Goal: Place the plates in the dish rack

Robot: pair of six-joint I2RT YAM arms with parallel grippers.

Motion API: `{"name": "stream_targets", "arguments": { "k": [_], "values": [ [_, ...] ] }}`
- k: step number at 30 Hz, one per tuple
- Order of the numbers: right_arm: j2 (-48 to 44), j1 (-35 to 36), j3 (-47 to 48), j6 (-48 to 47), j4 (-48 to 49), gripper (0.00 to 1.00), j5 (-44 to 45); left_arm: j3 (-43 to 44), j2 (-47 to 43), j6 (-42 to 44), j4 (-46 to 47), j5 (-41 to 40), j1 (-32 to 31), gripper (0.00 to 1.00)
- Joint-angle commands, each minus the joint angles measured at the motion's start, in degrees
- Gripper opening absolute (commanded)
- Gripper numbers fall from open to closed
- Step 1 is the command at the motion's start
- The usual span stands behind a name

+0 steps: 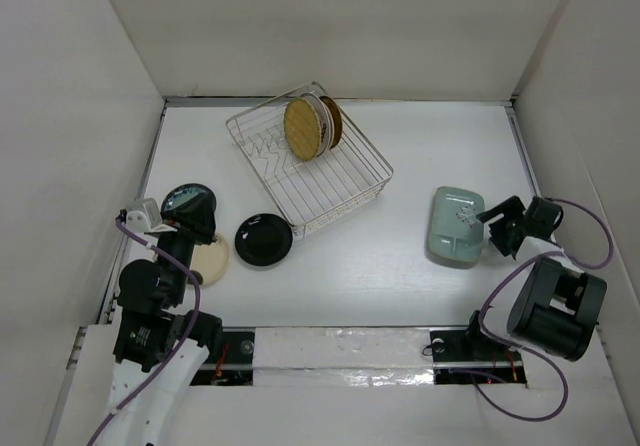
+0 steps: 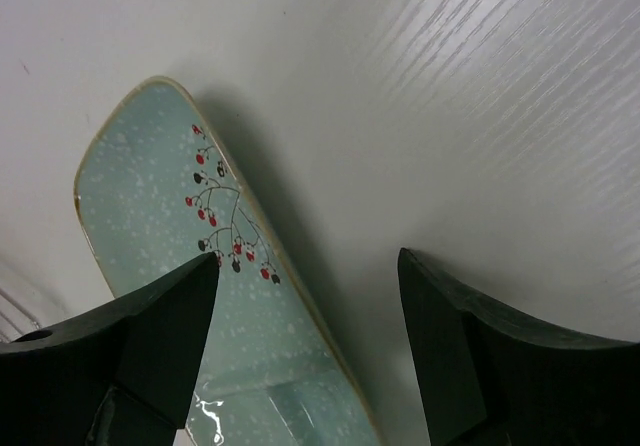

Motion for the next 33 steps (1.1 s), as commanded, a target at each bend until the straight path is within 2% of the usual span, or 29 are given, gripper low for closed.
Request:
{"name": "stream_targets", "arguments": {
  "k": [1,2,7,11,13,15,16,17,22,25,26,29,30,32,33],
  "values": [
    [3.0,-0.3,-0.7,-0.1,5.2,0.78,-5.2,-0.3,-0.8,0.3,1.8,0.4,-0.3,0.18],
    [4.4,-0.3,-0.7,0.0,7.0,0.78,-8.7,-0.3,-0.8,0.4,1.9,0.4,-0.3,0.18],
    [13.5,3.0,-0.8,1.6,12.2,0.7,-15.5,-0.3,-0.5,0.4,1.8,0.2,-0.3,0.18],
    [17.7,3.5,-2.1,2.9,16.4,0.37,-17.5,-0.3,0.0,0.4,1.9,0.1,-0.3,0.18],
    [17.9,3.5,-1.9,2.5,16.0,0.34,-17.0,-0.3,0.4,0.5,1.9,0.1,-0.3,0.18],
    [17.6,4.0,-2.1,1.6,15.4,0.21,-15.7,-0.3,0.5,0.5,1.9,0.1,-0.3,0.18],
    [17.4,4.0,-2.1,1.3,15.0,0.13,-15.0,-0.3,0.6,0.6,1.9,0.0,-0.3,0.18],
    [17.2,4.0,-2.2,0.6,14.6,0.01,-13.6,-0.2,0.6,0.6,1.9,-0.1,-0.3,0.18],
    [9.9,5.4,-4.2,0.8,14.8,0.0,-8.8,-0.3,1.2,0.5,1.8,-0.1,-0.3,0.18],
    [0.1,8.5,-3.3,0.6,12.0,0.0,-3.9,-0.3,1.4,0.5,1.8,-0.1,-0.3,0.18],
    [-4.7,9.5,-1.5,0.6,9.3,0.0,-1.6,-0.3,1.4,0.4,1.8,-0.2,-0.3,0.18],
    [-10.8,15.6,5.8,-0.6,3.5,0.0,2.4,-0.2,1.6,0.4,1.9,-0.1,-0.3,0.18],
    [-13.3,19.8,8.4,-1.2,1.9,0.0,5.6,-0.3,1.9,0.4,1.9,-0.1,-0.3,0.18],
    [-14.1,24.9,14.3,-4.4,-3.0,0.0,9.1,-0.2,1.9,0.4,1.9,0.0,-0.3,0.18],
    [-13.0,27.7,21.5,-5.6,-4.6,0.0,12.8,-0.3,1.9,0.4,1.9,0.1,-0.3,0.18]
  ]
}}
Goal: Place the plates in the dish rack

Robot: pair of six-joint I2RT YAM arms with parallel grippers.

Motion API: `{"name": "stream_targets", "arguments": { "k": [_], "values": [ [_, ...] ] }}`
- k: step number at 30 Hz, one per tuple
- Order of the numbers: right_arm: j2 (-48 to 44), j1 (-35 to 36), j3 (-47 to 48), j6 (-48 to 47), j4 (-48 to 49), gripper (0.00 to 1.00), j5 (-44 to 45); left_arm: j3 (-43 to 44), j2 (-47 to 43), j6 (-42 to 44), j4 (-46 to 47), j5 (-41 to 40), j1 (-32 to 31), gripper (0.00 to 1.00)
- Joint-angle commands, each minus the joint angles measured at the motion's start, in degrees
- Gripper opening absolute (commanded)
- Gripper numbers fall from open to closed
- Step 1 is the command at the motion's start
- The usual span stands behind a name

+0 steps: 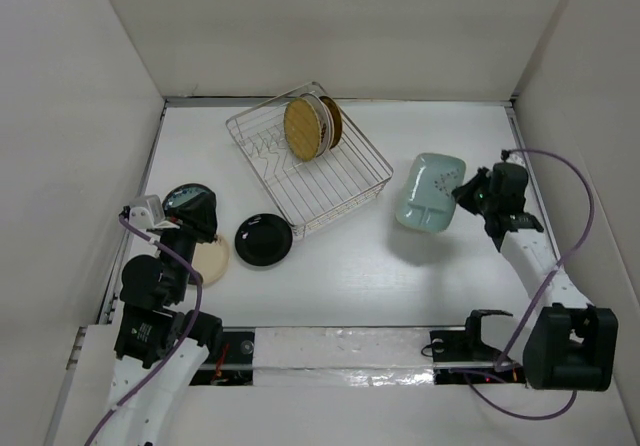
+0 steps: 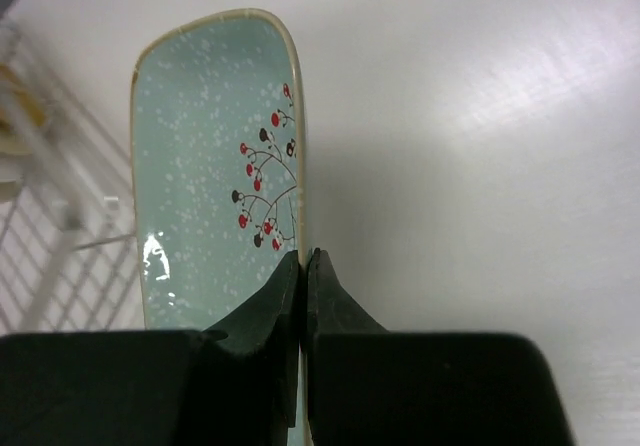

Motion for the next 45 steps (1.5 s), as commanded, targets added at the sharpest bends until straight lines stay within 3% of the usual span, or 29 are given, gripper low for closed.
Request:
{"name": "stream_targets", "arguments": {
  "k": [1,3,4,8,18,20,24,29,45],
  "values": [
    [-1.0,11.3,18.5,-3.7,-1.2,0.0,8.8,-0.3,0.7,0.4,2.0,0.1,-0.2,0.18],
    [3.1,16.8,27.0,-8.1,-6.4,0.0,13.4,-0.3,0.7,0.4,2.0,0.1,-0.2,0.18],
    [8.3,21.9,35.2,-9.5,-7.8,0.0,14.9,-0.2,0.7,0.4,2.1,0.2,-0.2,0.18],
    [24.4,31.5,57.2,-16.5,-16.6,0.0,23.0,-0.4,0.9,0.3,2.2,0.5,-0.2,0.18],
    [65.6,42.5,116.5,-24.0,-35.4,0.0,32.1,-0.3,2.1,0.4,2.5,0.4,-0.2,0.18],
    [67.9,43.3,119.7,-25.2,-33.6,0.0,33.5,-0.3,2.3,0.3,2.4,0.2,-0.2,0.18],
    [66.9,44.9,112.7,-28.1,-25.0,0.0,36.9,-0.2,3.0,0.5,2.4,0.2,-0.2,0.18],
    [72.9,46.6,117.5,-34.3,-24.3,0.0,42.1,-0.2,3.5,0.4,2.4,-0.1,-0.2,0.18],
    [80.6,52.4,117.5,-51.8,-11.6,0.0,54.6,-0.2,4.5,0.3,2.6,0.2,-0.2,0.18]
  ]
}}
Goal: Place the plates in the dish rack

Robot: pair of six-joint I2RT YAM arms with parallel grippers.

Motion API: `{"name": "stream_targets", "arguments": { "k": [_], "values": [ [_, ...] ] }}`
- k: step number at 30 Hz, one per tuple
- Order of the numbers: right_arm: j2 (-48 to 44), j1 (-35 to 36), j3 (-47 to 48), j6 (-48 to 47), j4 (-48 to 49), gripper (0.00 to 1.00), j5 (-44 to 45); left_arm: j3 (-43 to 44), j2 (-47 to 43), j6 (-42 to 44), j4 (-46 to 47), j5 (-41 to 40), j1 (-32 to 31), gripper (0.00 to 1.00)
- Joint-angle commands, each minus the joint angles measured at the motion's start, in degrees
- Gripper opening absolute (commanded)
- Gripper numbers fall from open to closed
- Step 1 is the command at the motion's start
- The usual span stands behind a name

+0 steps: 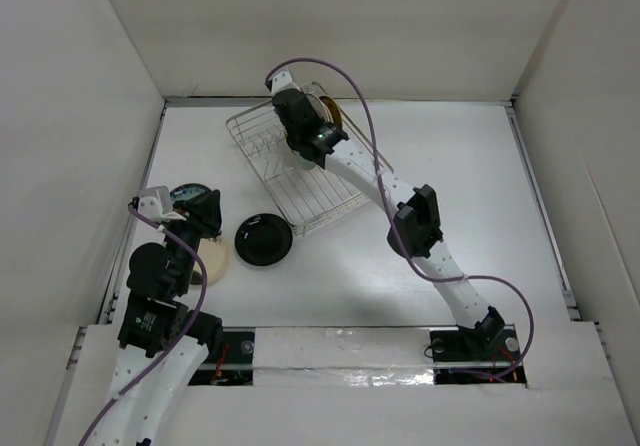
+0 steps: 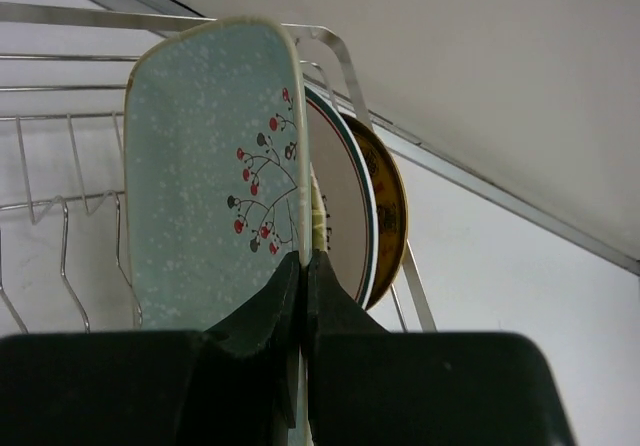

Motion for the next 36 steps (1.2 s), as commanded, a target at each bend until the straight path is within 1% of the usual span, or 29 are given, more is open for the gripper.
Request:
{"name": "stream_targets", "arguments": {
  "k": [1,5,15,20,28,29,31,32,33,34,35,36],
  "values": [
    [1.3,1.3,5.4,-7.0,11.0,0.0,6.6,-0.2,0.7,0.4,2.4,0.2,-0.2,0.18],
    [2.5,2.5,5.4,-11.0,14.6,0.0,9.8,-0.2,0.9,0.4,2.4,0.0,-0.2,0.18],
    [4.1,4.1,3.1,-13.2,15.1,0.0,17.6,-0.2,1.1,0.3,2.4,0.3,-0.2,0.18],
    [6.1,5.1,2.6,-14.7,14.8,0.0,17.9,-0.2,1.4,0.3,2.4,0.3,-0.2,0.18],
    [7.4,5.7,1.4,-15.4,16.2,0.0,16.0,-0.2,1.5,0.4,2.4,0.3,-0.2,0.18],
    [6.5,5.7,0.4,-14.6,16.5,0.17,15.9,-0.2,1.5,0.3,2.4,0.2,-0.2,0.18],
    [4.3,6.3,-2.6,-14.5,20.1,0.44,15.7,-0.2,1.6,0.3,2.4,0.2,-0.2,0.18],
    [2.7,6.3,-4.3,-14.2,21.8,0.62,15.5,-0.2,1.6,0.3,2.4,0.2,-0.2,0.18],
    [-0.4,6.3,-6.3,-13.4,23.1,0.67,15.0,-0.2,1.6,0.4,2.4,0.1,-0.2,0.18],
    [-1.9,6.8,-6.5,-12.2,22.6,0.69,13.7,-0.3,1.7,0.5,2.4,0.2,-0.2,0.18],
    [-3.5,6.8,-6.7,-9.7,21.9,0.71,12.9,-0.3,1.7,0.4,2.4,0.1,-0.2,0.18],
    [-7.4,6.8,-8.4,-8.3,20.9,0.72,11.9,-0.2,1.8,0.4,2.4,0.1,-0.2,0.18]
  ]
}}
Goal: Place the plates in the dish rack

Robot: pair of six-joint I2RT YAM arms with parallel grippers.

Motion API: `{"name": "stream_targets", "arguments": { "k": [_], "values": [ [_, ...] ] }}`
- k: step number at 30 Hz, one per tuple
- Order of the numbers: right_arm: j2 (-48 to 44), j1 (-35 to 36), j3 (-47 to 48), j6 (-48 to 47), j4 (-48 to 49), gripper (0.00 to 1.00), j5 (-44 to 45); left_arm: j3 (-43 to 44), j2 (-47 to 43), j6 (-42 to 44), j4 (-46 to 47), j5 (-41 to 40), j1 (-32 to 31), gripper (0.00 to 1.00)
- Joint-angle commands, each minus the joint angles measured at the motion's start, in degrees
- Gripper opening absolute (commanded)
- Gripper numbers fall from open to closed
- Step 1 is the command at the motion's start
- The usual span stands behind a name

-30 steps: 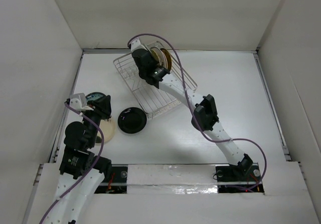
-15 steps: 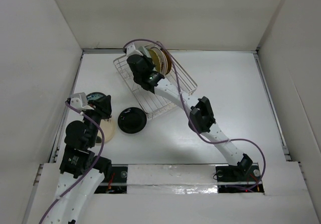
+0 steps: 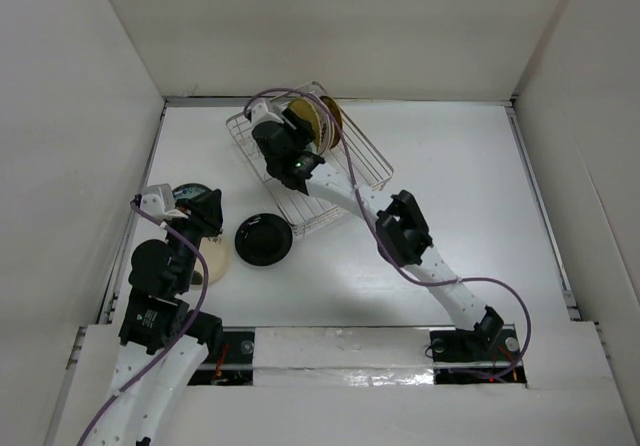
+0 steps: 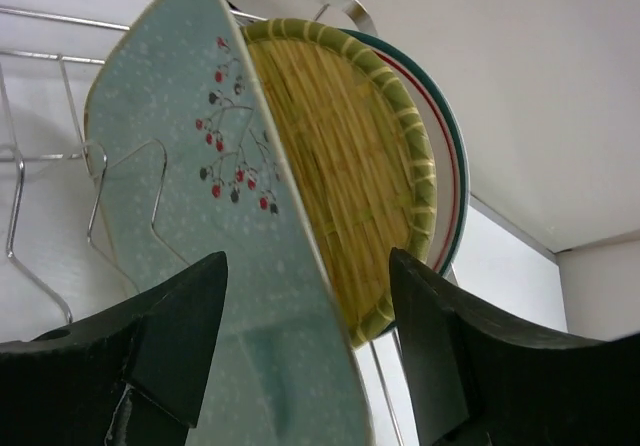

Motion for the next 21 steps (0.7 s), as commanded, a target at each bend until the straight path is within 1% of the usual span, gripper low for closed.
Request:
{"name": "stream_targets", "arguments": {
  "k": [1,3,4,5,6,7,8,9,10,11,12,13,14,15,17,18,19,20,21],
  "values": [
    [-14.7,1.4,-2.6,5.9,4.5,0.72,-3.5,-0.2,0.8,0.5,2.4,0.1,-0.2,0.18],
    [-20.5,3.0,-8.5,9.7,7.5,0.7,-6.1,-0.3,0.7,0.5,2.4,0.0,-0.2,0.18],
    [-27.2,3.7,-17.2,11.1,9.3,0.66,-9.4,-0.2,0.6,0.5,2.4,0.0,-0.2,0.18],
    [-30.6,5.7,-22.1,12.4,11.8,0.54,-11.5,-0.2,0.7,0.5,2.4,0.2,-0.2,0.18],
    [-33.7,6.6,-26.6,15.4,15.1,0.23,-13.8,-0.2,0.6,0.5,2.5,0.2,-0.2,0.17],
    [-36.6,7.6,-31.0,17.5,16.1,0.08,-17.4,-0.2,0.5,0.5,2.5,0.3,-0.2,0.17],
    [-41.1,8.4,-38.6,20.0,16.4,0.0,-19.7,-0.3,0.3,0.5,2.5,0.3,-0.2,0.17],
    [-43.1,9.6,-42.2,25.6,16.3,0.0,-23.1,-0.3,0.2,0.5,2.6,0.4,-0.2,0.15],
    [-44.9,10.2,-46.0,29.0,16.7,0.0,-29.6,-0.3,0.1,0.5,2.6,0.5,-0.2,0.12],
    [-47.8,10.7,-53.5,33.2,17.4,0.0,-32.5,-0.2,0.0,0.5,2.5,0.7,-0.2,0.07],
    [-48.7,12.0,-56.8,34.6,18.7,0.0,-35.0,-0.2,-0.2,0.3,2.5,0.7,-0.2,0.0],
    [-49.4,12.7,-59.6,36.0,18.8,0.0,-38.4,-0.2,-0.3,0.4,2.5,0.7,-0.2,0.0],
    [-49.9,13.4,-62.1,37.5,18.7,0.0,-39.3,-0.2,-0.4,0.4,2.5,1.0,-0.2,0.0],
    [-50.7,13.9,-66.6,41.6,18.2,0.0,-40.2,-0.2,-0.3,0.3,2.5,1.0,-0.2,0.0],
    [-52.0,15.9,-71.4,47.5,17.9,0.0,-38.9,-0.2,-0.4,0.2,2.5,1.3,-0.2,0.0],
    [-53.5,16.5,-76.4,54.6,17.9,0.0,-37.4,-0.2,-0.5,0.2,2.5,1.4,-0.2,0.0],
    [-54.2,17.5,-78.8,58.9,17.7,0.03,-34.2,-0.2,-0.8,0.0,2.5,1.5,-0.2,0.0],
    [-54.8,17.6,-81.2,65.9,17.9,0.05,-33.1,-0.1,-1.0,0.0,2.7,1.7,-0.2,0.0],
    [-55.7,17.6,-83.4,68.0,20.0,0.08,-32.8,0.0,-1.4,-0.1,2.7,1.8,-0.2,0.0]
  ]
}}
